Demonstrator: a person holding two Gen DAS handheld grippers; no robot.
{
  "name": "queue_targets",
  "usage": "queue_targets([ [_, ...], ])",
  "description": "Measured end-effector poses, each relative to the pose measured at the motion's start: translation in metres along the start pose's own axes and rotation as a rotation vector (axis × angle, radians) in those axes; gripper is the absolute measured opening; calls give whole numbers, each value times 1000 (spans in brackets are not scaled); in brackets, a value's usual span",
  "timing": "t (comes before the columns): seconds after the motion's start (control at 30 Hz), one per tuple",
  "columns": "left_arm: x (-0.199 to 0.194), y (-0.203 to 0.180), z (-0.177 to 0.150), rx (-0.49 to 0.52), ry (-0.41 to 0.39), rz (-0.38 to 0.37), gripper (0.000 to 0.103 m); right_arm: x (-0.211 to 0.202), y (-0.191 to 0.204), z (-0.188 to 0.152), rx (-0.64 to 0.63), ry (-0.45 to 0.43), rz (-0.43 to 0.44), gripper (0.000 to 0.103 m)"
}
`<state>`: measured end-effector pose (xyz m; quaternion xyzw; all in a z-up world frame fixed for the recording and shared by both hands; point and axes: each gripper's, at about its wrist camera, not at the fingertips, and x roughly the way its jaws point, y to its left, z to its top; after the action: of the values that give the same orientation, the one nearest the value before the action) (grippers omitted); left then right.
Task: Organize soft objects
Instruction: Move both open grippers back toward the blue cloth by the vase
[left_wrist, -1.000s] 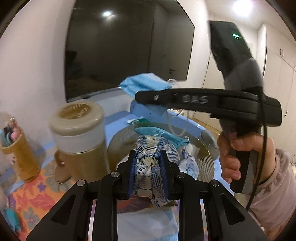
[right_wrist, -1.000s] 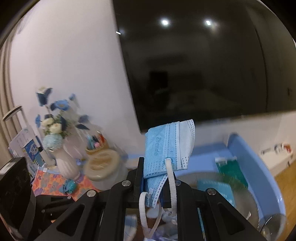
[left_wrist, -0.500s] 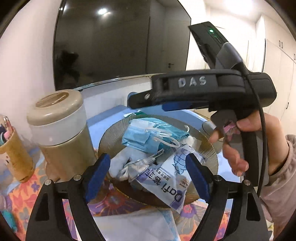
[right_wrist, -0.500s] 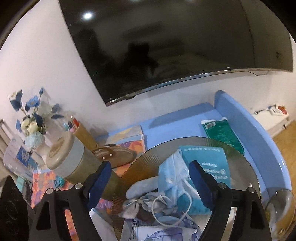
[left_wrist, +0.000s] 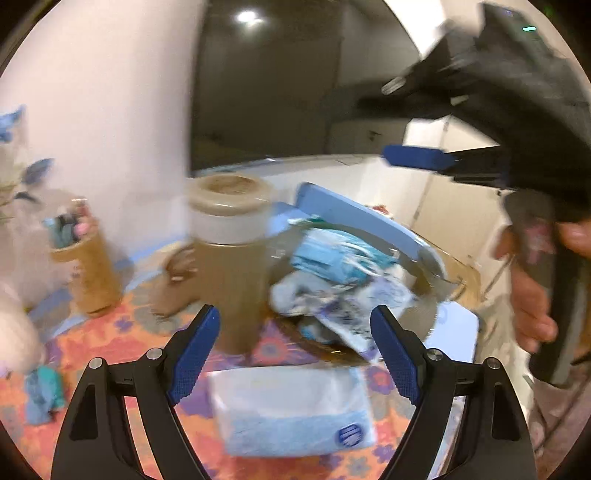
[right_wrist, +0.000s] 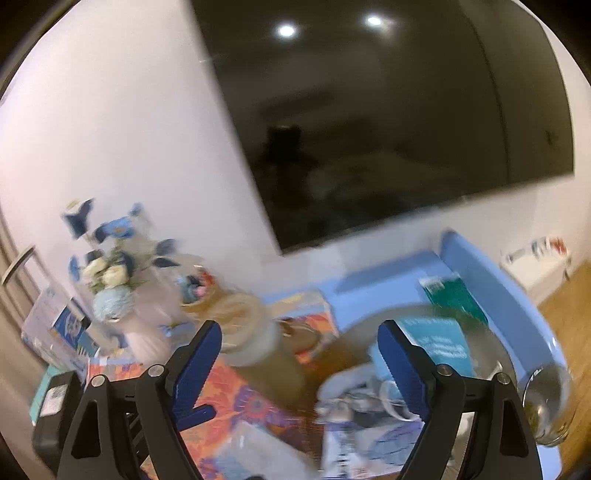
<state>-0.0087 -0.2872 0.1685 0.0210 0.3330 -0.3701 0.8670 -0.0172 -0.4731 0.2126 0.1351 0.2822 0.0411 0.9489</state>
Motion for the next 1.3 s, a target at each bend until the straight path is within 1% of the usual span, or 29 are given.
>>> queue_targets([
  [0.03,-8,9,0,-10,-1,24,83,-3,12,1,-16,-8,13,92],
  [0.13,-24,32,1,-30,4,59,83,-12,54,2,-77,-45,75,93],
  [0.17,-33,43,0,-37,2,75,83,-14,69,1,-98,-57,96,93],
  [0.2,-30,59,1,-45,-3,92,84,-14,80,0,-113,-65,112,93],
  [0.3,-51,94,-2,-68,-10,163,84,-11,118,-5,-148,-85,171,97],
  [0.33,-60,110,-4,-83,-11,196,85,-8,127,-7,-153,-90,185,99],
  [0.4,-71,135,-9,-106,-10,237,85,1,147,-12,-157,-99,215,102],
  [0.47,-84,165,-16,-131,-6,291,86,13,164,-18,-154,-101,244,103],
  [0.5,-87,178,-19,-142,-16,315,86,18,171,-21,-152,-96,256,103],
  [0.57,-93,205,-29,-163,-1,366,86,36,185,-28,-141,-76,282,103],
  [0.63,-93,227,-41,-172,18,394,86,54,195,-35,-125,-53,302,103],
  [0.73,-83,254,-62,-193,68,410,86,89,206,-50,-83,-4,335,103],
  [0.83,-61,273,-82,-208,125,372,86,127,213,-69,-39,54,356,103],
  [0.87,-59,277,-88,-204,137,368,86,141,215,-76,-23,77,358,103],
  [0.97,-34,281,-100,-155,183,376,86,174,219,-91,12,128,351,103],
  [1.03,-23,283,-105,-132,191,355,86,193,220,-98,38,150,342,103],
  [1.13,-6,292,-111,-136,211,328,86,213,220,-105,71,159,318,103],
  [1.2,5,301,-118,-158,222,342,86,224,219,-112,88,150,306,103],
  [1.23,10,310,-122,-197,247,356,88,229,218,-116,93,144,302,103],
  [1.27,6,312,-121,-212,225,350,89,235,219,-121,94,144,297,103],
  [1.3,0,317,-119,-241,205,382,91,241,220,-126,91,155,290,103],
])
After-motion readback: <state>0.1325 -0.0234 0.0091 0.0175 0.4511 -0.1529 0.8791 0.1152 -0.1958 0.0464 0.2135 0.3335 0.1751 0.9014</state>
